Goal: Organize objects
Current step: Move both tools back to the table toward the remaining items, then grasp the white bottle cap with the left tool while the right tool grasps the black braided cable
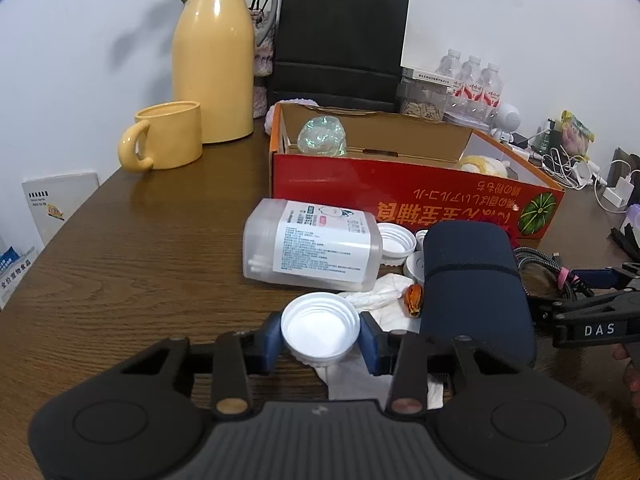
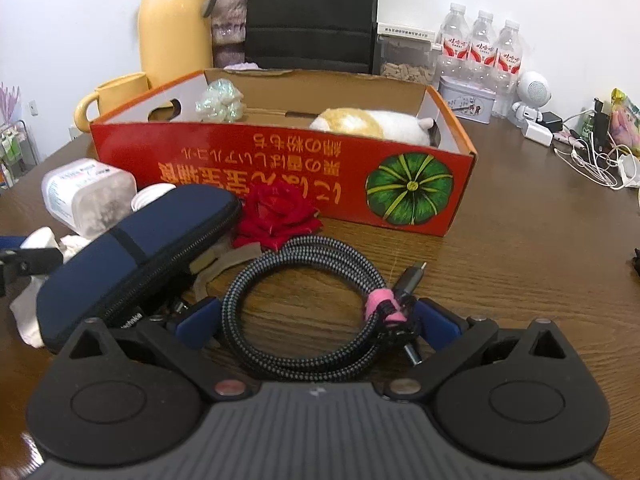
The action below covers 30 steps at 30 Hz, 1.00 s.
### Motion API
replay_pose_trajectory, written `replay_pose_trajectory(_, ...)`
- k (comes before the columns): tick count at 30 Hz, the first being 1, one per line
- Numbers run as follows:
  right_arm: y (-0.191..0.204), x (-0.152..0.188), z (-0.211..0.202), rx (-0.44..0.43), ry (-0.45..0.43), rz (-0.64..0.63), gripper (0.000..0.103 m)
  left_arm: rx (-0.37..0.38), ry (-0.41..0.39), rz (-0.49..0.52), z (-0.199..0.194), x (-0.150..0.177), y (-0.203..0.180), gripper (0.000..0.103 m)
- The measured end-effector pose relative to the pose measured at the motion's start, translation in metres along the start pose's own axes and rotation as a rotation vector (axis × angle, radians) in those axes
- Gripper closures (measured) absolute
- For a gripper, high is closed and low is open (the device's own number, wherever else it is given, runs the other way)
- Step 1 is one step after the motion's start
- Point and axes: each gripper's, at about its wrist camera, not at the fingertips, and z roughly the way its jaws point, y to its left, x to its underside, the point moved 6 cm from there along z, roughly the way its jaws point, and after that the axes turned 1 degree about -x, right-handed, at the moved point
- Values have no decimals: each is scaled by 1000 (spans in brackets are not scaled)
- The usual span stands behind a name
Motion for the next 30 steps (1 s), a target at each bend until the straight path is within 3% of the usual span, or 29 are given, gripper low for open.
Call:
replay_pose_trajectory(5,-5,2,-1,-17,-11,33,1,-6,-7,0,-2,0,2,64)
replay_pose_trajectory(11,-5,-1,-15,-5,-77,22,11,-21,-18,-7,-7,-1,6,64)
replay_pose_trajectory(13,-4,-5,-26,-3,-131,3,35,-23,-23,-9,-8,-2,7,64)
replay_pose_trajectory(14,-4,-7,-29,-25,-118,19,86,-24,-25,-8,-8,-2,7,64)
replay_pose_trajectory(15,-7,-7,-29,-26,-98,50,92,-24,-26,-9,-9,-2,8,64)
replay_pose_trajectory(17,-12,-6,-27,-27,-89,54,89,-22,-27,-14,-10,-2,8,64)
replay_pose_trajectory(19,-16,-2,-25,-29,-76,67,70,-21,-29,-11,-11,-2,8,64)
replay_pose_trajectory(21,-20,4,-29,-41,-88,69,31,-22,-32,-12,-13,-2,9,64)
replay_pose_trajectory(23,-23,8,-36,-43,-113,65,25,-25,-36,-14,-15,-2,9,64)
replay_pose_trajectory(26,-34,11,-47,-14,-142,62,1,-28,-40,-17,-16,-2,11,64)
replay_pose_trajectory(30,-54,8,-42,49,-107,64,0,-35,-39,-19,-15,-3,10,64)
